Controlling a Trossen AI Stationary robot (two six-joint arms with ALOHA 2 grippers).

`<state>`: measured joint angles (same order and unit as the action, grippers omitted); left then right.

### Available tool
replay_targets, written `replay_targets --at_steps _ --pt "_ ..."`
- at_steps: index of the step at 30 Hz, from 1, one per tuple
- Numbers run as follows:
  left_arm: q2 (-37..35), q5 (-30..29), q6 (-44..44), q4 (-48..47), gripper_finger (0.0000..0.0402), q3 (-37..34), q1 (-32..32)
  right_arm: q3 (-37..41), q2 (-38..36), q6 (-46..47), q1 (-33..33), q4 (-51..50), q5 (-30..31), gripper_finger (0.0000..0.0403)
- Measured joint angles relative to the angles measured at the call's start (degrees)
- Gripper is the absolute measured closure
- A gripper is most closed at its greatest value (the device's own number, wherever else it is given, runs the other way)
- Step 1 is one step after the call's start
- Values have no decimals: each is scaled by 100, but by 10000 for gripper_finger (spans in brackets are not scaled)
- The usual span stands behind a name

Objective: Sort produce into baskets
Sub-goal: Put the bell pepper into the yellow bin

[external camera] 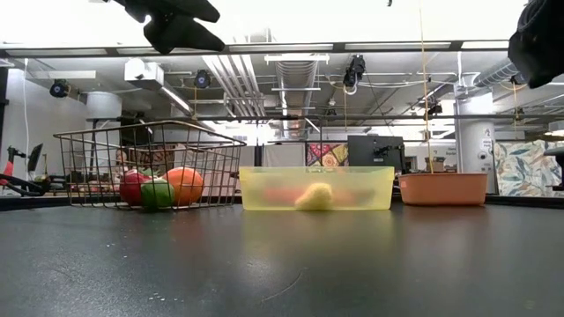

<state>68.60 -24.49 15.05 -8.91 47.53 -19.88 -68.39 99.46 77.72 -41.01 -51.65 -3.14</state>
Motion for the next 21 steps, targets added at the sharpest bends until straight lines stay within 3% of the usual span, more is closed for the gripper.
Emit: replay_targets --at_steps 9,14,21 --pt "0 0 109 -2 132 0 -2 0 -13 -140 48 -11 103 86" --pt "0 -4 249 -7 132 -9 -78 -193 -114 -292 102 -35 319 84" --pt "0 -281 403 -7 132 -9 -349 -629 -349 -1078 468 -32 1067 83"
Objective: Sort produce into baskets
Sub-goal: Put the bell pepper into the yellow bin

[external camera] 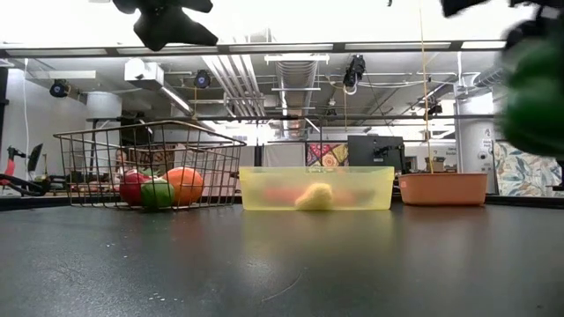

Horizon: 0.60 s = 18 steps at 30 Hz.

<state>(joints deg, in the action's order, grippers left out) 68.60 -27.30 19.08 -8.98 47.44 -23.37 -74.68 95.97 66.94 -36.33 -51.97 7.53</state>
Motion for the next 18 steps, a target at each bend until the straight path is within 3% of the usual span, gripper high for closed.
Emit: replay_targets --at_steps 13,18 --pt "528 -228 607 -28 132 24 -399 -995 -30 -3199 1589 31 896 79" --pt "605 -229 700 -16 132 63 -399 -1240 -30 -4183 2486 51 921 80"
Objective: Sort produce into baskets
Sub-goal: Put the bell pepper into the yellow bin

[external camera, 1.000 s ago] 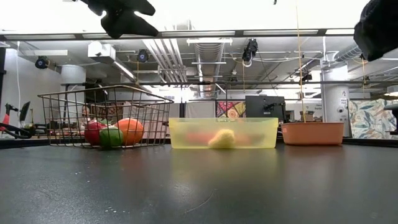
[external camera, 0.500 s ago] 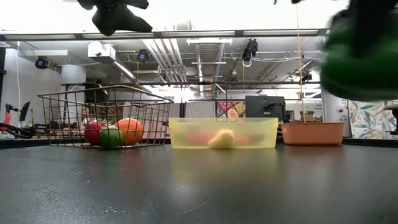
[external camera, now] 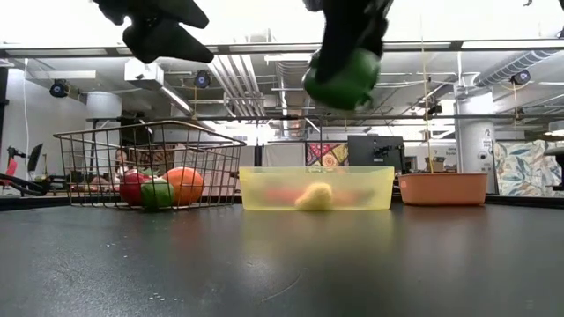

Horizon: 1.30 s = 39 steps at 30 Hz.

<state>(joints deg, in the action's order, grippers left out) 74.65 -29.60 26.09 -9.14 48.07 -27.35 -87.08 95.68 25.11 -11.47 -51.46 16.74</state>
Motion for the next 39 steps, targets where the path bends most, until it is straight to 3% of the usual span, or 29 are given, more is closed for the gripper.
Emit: replay_targets --at_steps 12,16,22,34,39 --pt "-11 -151 48 1 132 2 -4 -25 11 -1385 2039 -20 -44 79" --pt "-11 -156 41 -5 132 2 -4 -19 135 -2033 2445 -23 -468 78" --pt "-13 -257 39 -7 132 4 -4 -3 505 -3383 2652 -124 -523 78" --pt "-15 -261 -7 -35 132 4 -4 -3 844 -3707 2716 -283 -534 74" --pt "-15 -265 -7 -34 132 4 -4 -3 848 -3466 2756 -287 -972 54"
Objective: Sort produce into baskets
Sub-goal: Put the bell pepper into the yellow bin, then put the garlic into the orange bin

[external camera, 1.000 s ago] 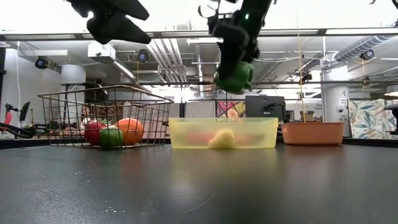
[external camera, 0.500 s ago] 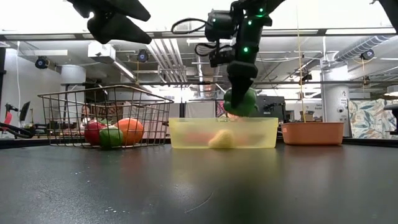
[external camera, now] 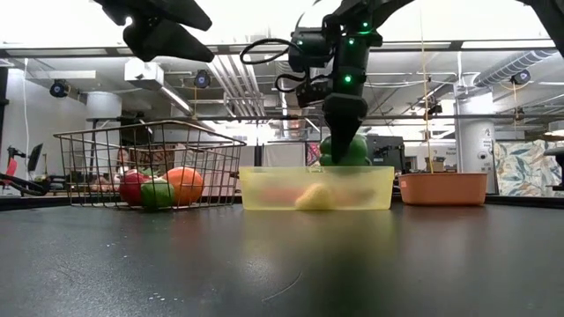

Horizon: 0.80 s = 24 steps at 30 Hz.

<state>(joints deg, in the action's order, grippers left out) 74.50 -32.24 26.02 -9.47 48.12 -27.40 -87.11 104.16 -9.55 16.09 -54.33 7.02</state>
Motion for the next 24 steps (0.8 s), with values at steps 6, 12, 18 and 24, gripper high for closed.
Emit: replay_targets --at_steps 6,12,18,24 --pt "-2 -25 -2 0 132 0 0 0 0 148 36 -67 -49 42" --pt "-2 -25 -2 0 132 0 0 0 0 212 35 -72 -51 41" --pt "3 -25 -2 1 132 0 -2 -130 -208 693 4 -171 -44 41" --pt "106 -23 105 4 132 0 0 -135 -760 1617 -366 -218 -45 41"
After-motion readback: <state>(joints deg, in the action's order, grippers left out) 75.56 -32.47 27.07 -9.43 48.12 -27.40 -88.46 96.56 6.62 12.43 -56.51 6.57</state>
